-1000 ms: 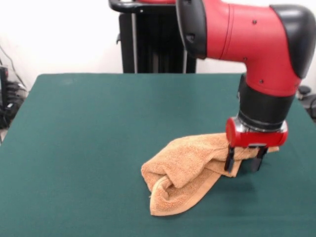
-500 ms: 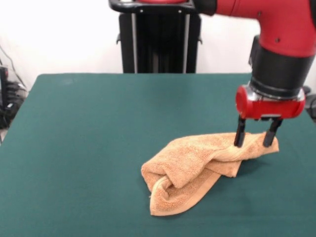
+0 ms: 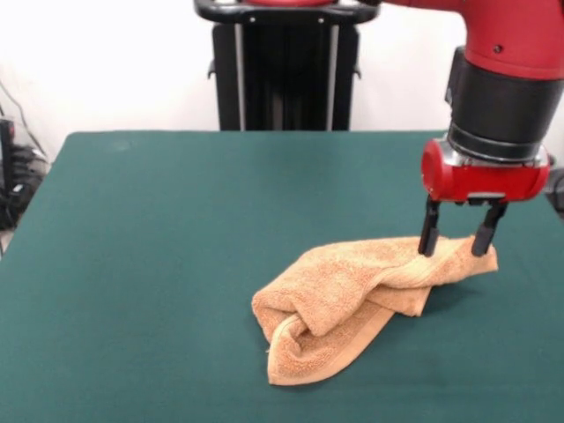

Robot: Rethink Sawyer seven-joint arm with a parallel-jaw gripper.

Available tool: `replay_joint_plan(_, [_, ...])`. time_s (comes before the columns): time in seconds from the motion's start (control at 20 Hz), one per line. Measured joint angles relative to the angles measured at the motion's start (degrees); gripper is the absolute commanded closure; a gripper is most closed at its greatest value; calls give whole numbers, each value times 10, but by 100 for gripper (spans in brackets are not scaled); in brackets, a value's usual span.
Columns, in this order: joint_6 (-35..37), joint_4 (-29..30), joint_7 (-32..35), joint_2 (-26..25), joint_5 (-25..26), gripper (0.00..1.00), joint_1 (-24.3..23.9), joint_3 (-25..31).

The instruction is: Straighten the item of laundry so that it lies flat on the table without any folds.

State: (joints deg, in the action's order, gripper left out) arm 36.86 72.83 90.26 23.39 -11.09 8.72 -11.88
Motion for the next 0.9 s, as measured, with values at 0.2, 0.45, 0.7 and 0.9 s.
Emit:
replay_joint_plan(0.2, [-15, 26, 0, 4, 1, 0, -8, 2])
replay_joint_plan(0.45, [-27, 68, 0, 16, 2, 0, -11, 2])
replay_joint_plan(0.7, [-38, 102, 0, 28, 3, 0, -11, 4])
replay_joint_plan(0.9, [-73, 109, 0, 23, 5, 0, -11, 5])
